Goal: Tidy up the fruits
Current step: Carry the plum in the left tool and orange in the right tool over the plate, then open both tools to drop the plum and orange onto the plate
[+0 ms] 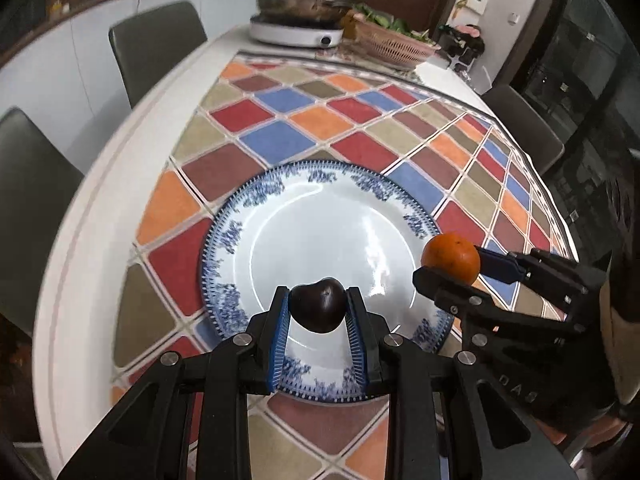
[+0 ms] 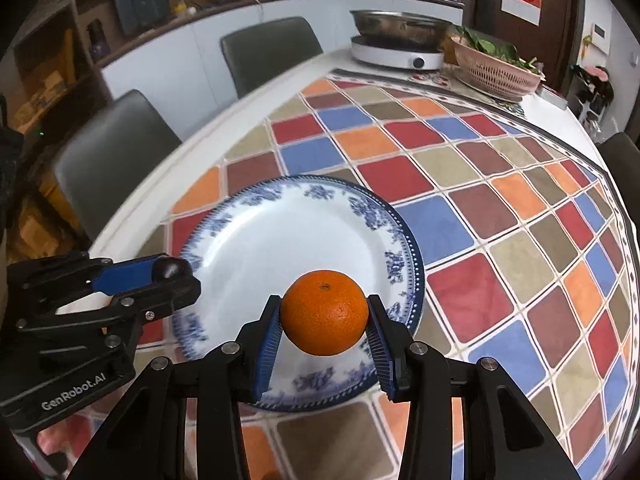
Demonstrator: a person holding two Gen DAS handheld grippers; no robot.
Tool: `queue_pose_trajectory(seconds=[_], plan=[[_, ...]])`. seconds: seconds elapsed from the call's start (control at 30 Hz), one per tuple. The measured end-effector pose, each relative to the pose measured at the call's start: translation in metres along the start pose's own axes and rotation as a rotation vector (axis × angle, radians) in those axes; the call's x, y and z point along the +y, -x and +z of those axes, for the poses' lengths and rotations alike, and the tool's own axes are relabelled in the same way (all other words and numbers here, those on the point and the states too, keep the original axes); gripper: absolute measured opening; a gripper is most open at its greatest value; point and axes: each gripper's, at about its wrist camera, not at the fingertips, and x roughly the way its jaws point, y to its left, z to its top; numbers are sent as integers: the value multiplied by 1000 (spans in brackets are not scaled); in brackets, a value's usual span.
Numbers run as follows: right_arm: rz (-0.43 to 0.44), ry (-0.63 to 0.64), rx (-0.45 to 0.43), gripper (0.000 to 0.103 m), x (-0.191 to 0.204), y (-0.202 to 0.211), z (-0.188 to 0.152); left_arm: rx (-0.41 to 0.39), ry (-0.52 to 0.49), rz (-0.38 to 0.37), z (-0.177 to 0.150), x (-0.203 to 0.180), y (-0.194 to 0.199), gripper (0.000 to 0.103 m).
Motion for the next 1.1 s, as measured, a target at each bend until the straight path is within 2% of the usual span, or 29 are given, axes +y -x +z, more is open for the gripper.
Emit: queue_pose_trajectory(seconds=[0.33,0.4,0.43,0.5,0.6,0.73,1.0,1.1], plan=[[21,-31,36,42,-6,-27,2,42,3,15,6,6,-23,29],[31,-26,36,43,-6,-27,3,31,0,28,6,7,-21,39],[28,-30,38,43,-7,-27,3,23,-3,35,5,7,-17,40],[21,-37,26,52,-7,-22,3,4,-9,55,2,7,-9,40],[-8,-37,-7,53,-7,-8,-2,-21,-16,94,-5,4,2,40],[-39,-19,-54,53,-3,17,-13,-67,-16,100,-22,-3,25,42],[-47,8,-145,54,5,73,-42,-171,-63,141,-56,-29,77,53],[-44,11,-178,60,7,91,-54,-203,-83,143,-67,-40,95,56]])
